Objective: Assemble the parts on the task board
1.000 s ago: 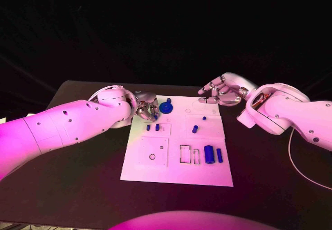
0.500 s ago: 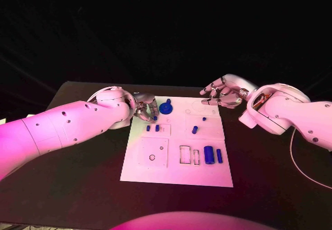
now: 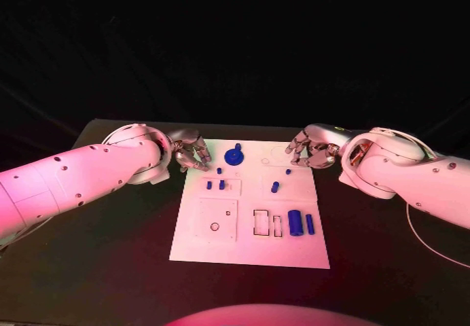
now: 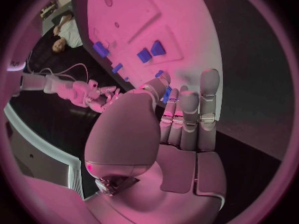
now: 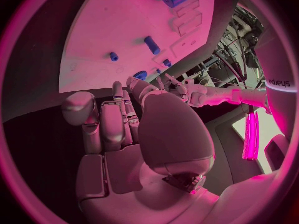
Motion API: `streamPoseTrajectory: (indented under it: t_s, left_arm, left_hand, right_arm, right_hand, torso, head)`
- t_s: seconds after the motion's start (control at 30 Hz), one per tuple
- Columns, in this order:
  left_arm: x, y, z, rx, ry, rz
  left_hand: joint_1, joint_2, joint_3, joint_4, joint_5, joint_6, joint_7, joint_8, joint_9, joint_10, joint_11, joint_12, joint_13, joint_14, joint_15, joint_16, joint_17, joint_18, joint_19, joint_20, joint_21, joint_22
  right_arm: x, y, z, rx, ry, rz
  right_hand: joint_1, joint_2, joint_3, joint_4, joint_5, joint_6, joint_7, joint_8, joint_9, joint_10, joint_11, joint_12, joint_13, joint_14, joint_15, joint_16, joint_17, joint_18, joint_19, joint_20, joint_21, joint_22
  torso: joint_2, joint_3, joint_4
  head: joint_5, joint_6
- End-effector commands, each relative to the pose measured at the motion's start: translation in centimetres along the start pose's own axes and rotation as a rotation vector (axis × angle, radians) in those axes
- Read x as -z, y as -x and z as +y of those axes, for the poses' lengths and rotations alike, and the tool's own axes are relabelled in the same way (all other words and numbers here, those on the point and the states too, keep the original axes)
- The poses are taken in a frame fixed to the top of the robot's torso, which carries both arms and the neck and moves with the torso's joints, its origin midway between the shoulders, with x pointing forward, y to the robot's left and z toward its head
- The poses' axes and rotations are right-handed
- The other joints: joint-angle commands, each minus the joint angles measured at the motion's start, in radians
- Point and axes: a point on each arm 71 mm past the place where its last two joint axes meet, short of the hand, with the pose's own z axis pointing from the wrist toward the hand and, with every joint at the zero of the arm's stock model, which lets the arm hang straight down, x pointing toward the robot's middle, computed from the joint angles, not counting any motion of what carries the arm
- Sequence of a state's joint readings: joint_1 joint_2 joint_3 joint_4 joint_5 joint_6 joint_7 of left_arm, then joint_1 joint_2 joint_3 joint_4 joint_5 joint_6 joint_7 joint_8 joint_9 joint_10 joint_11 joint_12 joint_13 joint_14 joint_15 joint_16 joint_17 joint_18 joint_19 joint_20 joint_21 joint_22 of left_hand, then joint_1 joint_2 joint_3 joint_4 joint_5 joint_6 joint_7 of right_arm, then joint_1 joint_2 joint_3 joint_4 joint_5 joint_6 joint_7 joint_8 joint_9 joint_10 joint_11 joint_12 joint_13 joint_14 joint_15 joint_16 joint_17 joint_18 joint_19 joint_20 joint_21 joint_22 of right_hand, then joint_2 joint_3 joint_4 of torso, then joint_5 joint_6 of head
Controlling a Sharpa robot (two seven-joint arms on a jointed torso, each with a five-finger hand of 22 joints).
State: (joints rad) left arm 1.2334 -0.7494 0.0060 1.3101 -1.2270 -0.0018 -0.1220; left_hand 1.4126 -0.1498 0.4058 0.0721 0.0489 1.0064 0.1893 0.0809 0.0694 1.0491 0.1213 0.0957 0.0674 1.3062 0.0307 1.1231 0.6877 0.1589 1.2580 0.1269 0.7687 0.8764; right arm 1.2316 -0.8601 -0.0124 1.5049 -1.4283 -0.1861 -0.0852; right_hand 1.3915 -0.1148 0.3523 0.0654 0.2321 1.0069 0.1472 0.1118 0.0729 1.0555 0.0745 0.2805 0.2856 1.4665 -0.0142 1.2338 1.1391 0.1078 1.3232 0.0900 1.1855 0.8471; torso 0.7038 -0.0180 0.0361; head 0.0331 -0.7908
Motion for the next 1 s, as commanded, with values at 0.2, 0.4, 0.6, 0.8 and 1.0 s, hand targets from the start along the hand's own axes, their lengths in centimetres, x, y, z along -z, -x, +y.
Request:
streamPoseTrajectory:
  t_s: [0.2, 0.4, 0.6, 0.8, 1.0]
  left_arm:
    - [1.3, 2.0, 2.1, 0.981, -0.059, -0.207]
    - [2.0, 1.8, 2.6, 1.216, -0.042, -0.225]
    - [2.5, 1.5, 2.1, 1.278, -0.058, -0.229]
    - [2.7, 1.1, 1.7, 1.346, -0.055, -0.219]
    - [2.9, 0.9, 1.4, 1.365, -0.062, -0.213]
  left_hand:
    - [0.014, 0.043, 0.024, 0.006, 0.001, 0.028, -0.001, 0.011, 0.001, 0.035, -0.003, 0.049, 0.005, -0.117, -0.003, -0.140, -0.179, 0.025, -0.073, 0.001, -0.141, -0.101]
    - [0.007, 0.045, 0.021, 0.004, 0.001, 0.042, -0.006, 0.022, 0.002, 0.056, -0.009, 0.074, 0.008, -0.126, -0.006, -0.150, -0.193, 0.025, -0.077, -0.002, -0.161, -0.115]
    - [0.003, 0.045, 0.019, 0.005, 0.001, 0.044, -0.007, 0.024, 0.002, 0.058, -0.011, 0.079, 0.008, -0.126, -0.006, -0.152, -0.196, 0.025, -0.076, -0.003, -0.166, -0.119]
    - [-0.003, 0.047, 0.016, 0.007, 0.001, 0.048, -0.009, 0.028, 0.002, 0.061, -0.012, 0.087, 0.008, -0.126, -0.008, -0.153, -0.201, 0.025, -0.073, -0.004, -0.173, -0.124]
    - [-0.006, 0.047, 0.014, 0.007, 0.001, 0.049, -0.010, 0.029, 0.002, 0.062, -0.013, 0.090, 0.008, -0.126, -0.008, -0.154, -0.203, 0.025, -0.072, -0.004, -0.175, -0.126]
  right_arm:
    - [-0.7, -1.5, 0.4, 0.232, 0.008, 0.007]
    - [-1.1, -2.5, 0.6, 0.279, 0.004, 0.037]
    - [-1.3, -3.1, 0.8, 0.298, 0.005, 0.064]
    - [-1.5, -3.5, 1.1, 0.310, 0.005, 0.086]
    - [-1.7, -3.8, 1.2, 0.321, 0.001, 0.096]
  right_hand:
    - [0.002, -0.012, 0.053, -0.018, -0.024, 0.030, -0.011, -0.007, 0.001, 0.028, -0.003, -0.054, -0.077, 0.020, -0.004, -0.022, -0.016, 0.021, 0.008, -0.003, -0.010, -0.009]
    - [-0.005, -0.018, 0.075, -0.029, -0.038, 0.053, -0.004, -0.006, 0.003, 0.032, 0.005, -0.084, -0.115, 0.020, 0.005, -0.030, -0.022, 0.022, 0.006, 0.002, -0.019, -0.022]
    - [-0.011, -0.021, 0.082, -0.032, -0.043, 0.060, -0.003, -0.007, 0.004, 0.032, 0.008, -0.096, -0.130, 0.021, 0.007, -0.030, -0.020, 0.022, 0.005, 0.005, -0.021, -0.024]
    - [-0.015, -0.018, 0.091, -0.037, -0.050, 0.077, -0.011, -0.003, 0.006, 0.048, 0.000, -0.101, -0.144, 0.022, 0.000, -0.029, -0.018, 0.023, 0.006, 0.001, -0.022, -0.024]
    - [-0.018, -0.019, 0.091, -0.037, -0.053, 0.079, -0.012, -0.004, 0.006, 0.050, 0.000, -0.104, -0.149, 0.022, -0.003, -0.029, -0.017, 0.023, 0.007, -0.001, -0.022, -0.024]
  torso:
    - [0.002, -0.0012, -0.0022]
    - [0.002, -0.0028, 0.0010]
    - [0.002, -0.0027, -0.0006]
    - [0.002, -0.0008, -0.0003]
    - [0.002, -0.0022, 0.0006]
  head:
    - [-0.021, 0.015]
    - [-0.032, 0.020]
    - [-0.030, 0.021]
    - [-0.029, 0.022]
    - [-0.033, 0.020]
